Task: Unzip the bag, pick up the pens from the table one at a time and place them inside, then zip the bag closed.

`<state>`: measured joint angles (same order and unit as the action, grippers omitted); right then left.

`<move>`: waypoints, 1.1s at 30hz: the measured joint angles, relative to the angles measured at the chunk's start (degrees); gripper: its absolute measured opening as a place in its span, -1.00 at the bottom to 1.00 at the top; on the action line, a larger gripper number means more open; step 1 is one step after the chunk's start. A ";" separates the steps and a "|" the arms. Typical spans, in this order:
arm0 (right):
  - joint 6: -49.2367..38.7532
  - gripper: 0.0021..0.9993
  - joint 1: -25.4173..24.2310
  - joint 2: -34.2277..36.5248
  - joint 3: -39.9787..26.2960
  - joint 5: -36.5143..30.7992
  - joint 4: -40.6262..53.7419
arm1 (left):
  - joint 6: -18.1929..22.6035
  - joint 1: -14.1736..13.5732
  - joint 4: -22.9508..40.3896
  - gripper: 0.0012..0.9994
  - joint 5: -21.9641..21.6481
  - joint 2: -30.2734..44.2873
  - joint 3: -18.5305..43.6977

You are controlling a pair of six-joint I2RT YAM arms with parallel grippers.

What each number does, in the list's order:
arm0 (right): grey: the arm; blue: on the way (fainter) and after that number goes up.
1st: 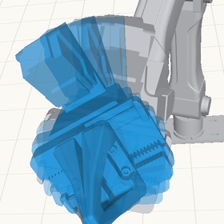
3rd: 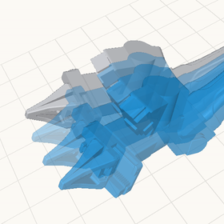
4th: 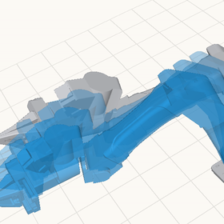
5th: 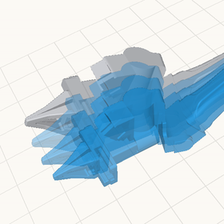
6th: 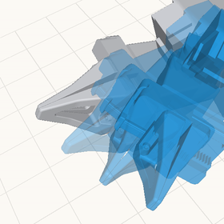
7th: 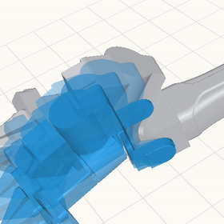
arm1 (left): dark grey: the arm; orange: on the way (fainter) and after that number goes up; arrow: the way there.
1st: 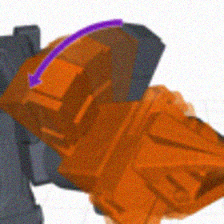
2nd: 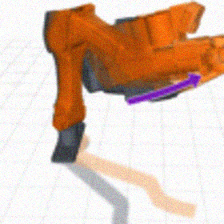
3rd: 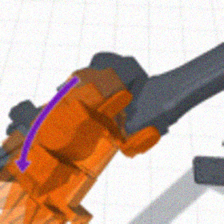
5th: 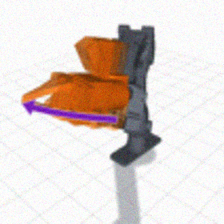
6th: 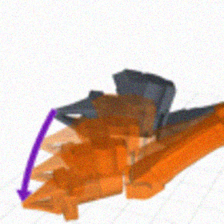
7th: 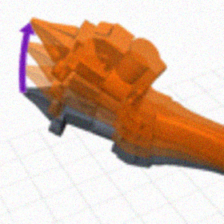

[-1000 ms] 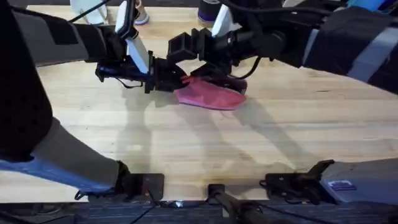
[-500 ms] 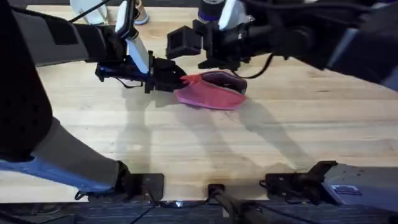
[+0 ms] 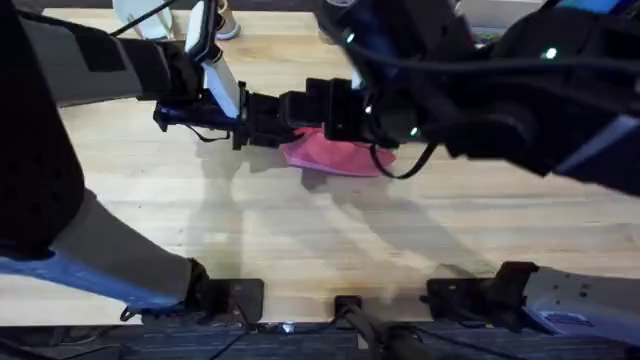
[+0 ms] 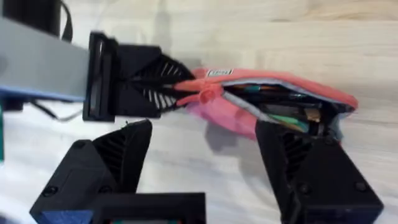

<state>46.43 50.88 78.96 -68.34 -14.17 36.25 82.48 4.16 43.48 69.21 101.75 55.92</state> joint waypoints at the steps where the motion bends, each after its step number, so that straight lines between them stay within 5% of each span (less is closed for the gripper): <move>1: 1.32 0.99 0.97 0.02 0.00 -2.24 0.02 | 0.00 0.00 0.00 -0.92 0.00 0.00 0.00; 11: 8.53 0.99 3.29 0.01 0.00 -11.49 -0.25 | 0.01 0.00 0.00 -0.92 0.00 -0.01 0.00; 33: 23.94 0.99 1.70 5.14 0.00 -2.48 -3.31 | 0.01 0.00 0.00 -0.92 0.00 0.01 0.00</move>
<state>70.37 52.58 84.11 -68.34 -16.64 32.94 82.49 4.16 43.48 69.21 101.75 55.92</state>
